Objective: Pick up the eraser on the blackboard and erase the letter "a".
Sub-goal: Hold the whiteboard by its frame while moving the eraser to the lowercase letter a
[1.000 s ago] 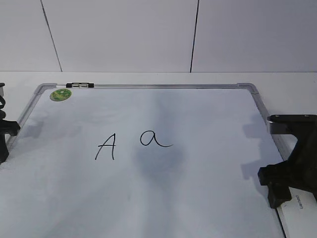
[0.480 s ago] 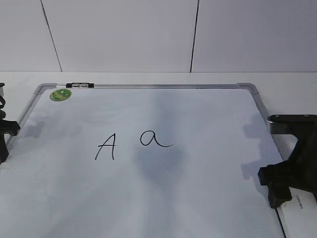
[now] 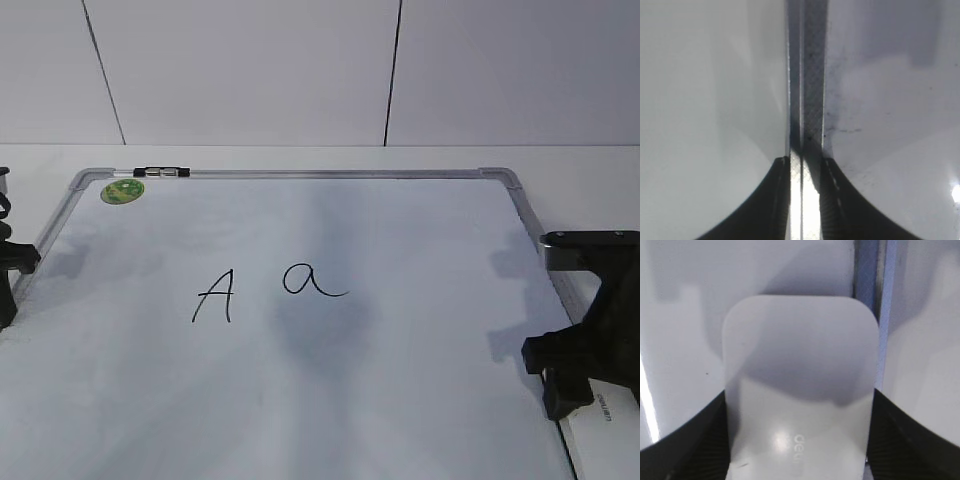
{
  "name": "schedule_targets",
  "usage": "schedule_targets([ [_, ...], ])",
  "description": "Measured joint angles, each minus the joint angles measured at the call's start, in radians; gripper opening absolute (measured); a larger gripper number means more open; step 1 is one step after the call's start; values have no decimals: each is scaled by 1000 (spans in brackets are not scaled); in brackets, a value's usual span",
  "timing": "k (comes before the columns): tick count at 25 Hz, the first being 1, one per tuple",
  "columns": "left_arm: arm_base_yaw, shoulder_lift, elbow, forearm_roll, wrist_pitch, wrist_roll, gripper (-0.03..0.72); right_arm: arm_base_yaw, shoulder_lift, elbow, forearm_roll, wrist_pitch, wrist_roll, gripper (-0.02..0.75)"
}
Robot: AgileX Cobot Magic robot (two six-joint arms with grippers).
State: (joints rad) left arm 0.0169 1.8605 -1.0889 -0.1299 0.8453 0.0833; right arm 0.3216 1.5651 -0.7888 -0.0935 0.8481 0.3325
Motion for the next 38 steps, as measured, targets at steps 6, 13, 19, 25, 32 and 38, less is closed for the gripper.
schedule_targets([
  [6,0,0,0,0,0,0,122,0,0,0,0,0,-2,520],
  [13,0,0,0,0,0,-2,122,0,0,0,0,2,-2,516],
  [19,0,0,0,0,0,-2,121,0,0,-1,0,4,-2,515],
  [25,0,0,0,0,1,-2,119,0,0,-1,0,13,-2,515],
  [32,0,0,0,0,4,-2,116,0,0,-2,0,34,-2,515],
  [38,0,0,0,0,12,-2,116,0,0,-5,0,52,-3,515],
])
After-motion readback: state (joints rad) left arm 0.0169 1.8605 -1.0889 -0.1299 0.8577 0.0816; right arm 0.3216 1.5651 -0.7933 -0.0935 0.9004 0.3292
